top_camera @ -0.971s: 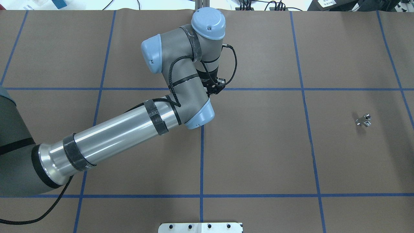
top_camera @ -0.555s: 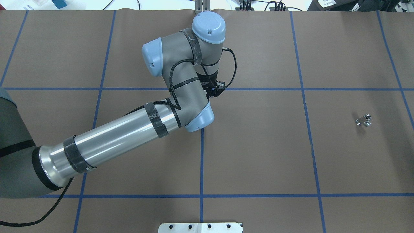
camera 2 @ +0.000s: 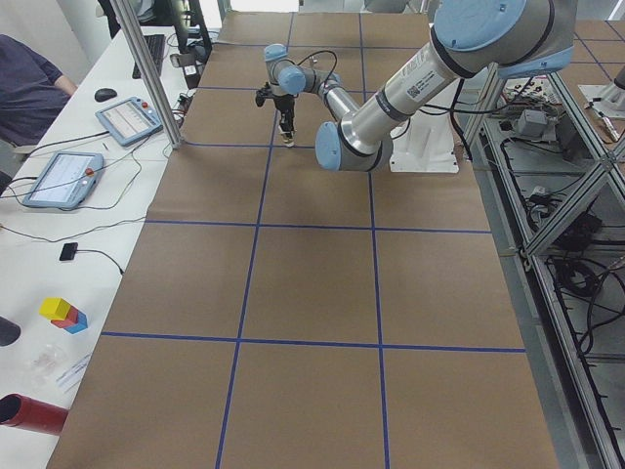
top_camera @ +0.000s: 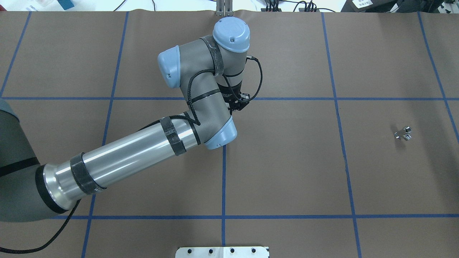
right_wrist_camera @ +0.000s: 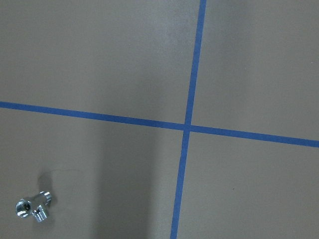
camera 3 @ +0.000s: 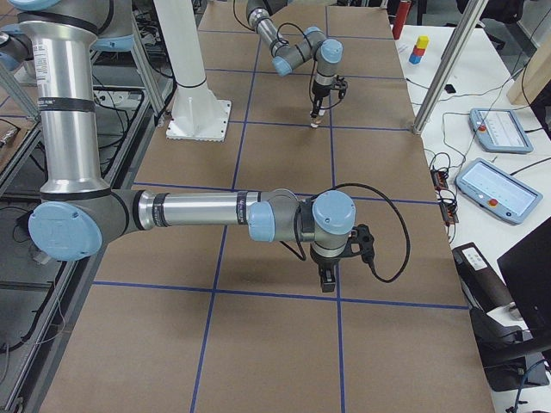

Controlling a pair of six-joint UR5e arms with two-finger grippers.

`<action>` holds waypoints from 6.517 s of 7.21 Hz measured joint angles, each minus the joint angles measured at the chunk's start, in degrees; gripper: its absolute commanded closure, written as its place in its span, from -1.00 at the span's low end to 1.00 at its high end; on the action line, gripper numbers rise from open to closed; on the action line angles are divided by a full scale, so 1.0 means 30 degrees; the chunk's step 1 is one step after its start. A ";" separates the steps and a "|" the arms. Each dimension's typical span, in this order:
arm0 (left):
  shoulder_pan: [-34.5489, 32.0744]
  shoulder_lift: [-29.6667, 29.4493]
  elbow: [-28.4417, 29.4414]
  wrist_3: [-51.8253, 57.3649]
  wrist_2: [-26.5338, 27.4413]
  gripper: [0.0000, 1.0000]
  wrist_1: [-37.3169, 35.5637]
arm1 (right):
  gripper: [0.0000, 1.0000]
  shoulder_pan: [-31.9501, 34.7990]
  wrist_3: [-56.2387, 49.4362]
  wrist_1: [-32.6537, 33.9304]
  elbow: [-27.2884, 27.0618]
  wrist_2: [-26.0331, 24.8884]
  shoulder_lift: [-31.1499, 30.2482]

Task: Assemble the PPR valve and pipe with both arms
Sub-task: 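Lower the white pipe upright at the table center with the left gripper, then open the left gripper and withdraw it away from the pipe, then lower the right gripper and grasp the chrome valve fitting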

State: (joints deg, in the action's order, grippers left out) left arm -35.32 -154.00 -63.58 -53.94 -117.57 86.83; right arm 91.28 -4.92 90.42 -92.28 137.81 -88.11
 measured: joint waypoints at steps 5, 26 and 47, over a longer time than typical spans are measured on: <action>0.0140 0.0314 -0.0037 -0.0032 0.0020 0.09 0.0458 | -0.99 0.0010 0.0000 0.0005 -0.0008 0.0027 0.0014; -0.5474 0.7341 -1.1375 0.3735 -0.2761 -1.00 -0.2524 | -0.98 -0.4387 0.6757 -0.4931 -0.1896 -0.2408 -0.1276; -0.5730 0.8241 -1.2792 0.4269 -0.2762 -1.00 -0.3454 | -0.03 -1.1151 0.3245 -0.5192 -0.1078 -0.3517 -0.0373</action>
State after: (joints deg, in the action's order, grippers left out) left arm -52.51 -129.27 -101.96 -41.14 -125.86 76.47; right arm 57.83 4.81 74.85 -95.51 127.26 -89.23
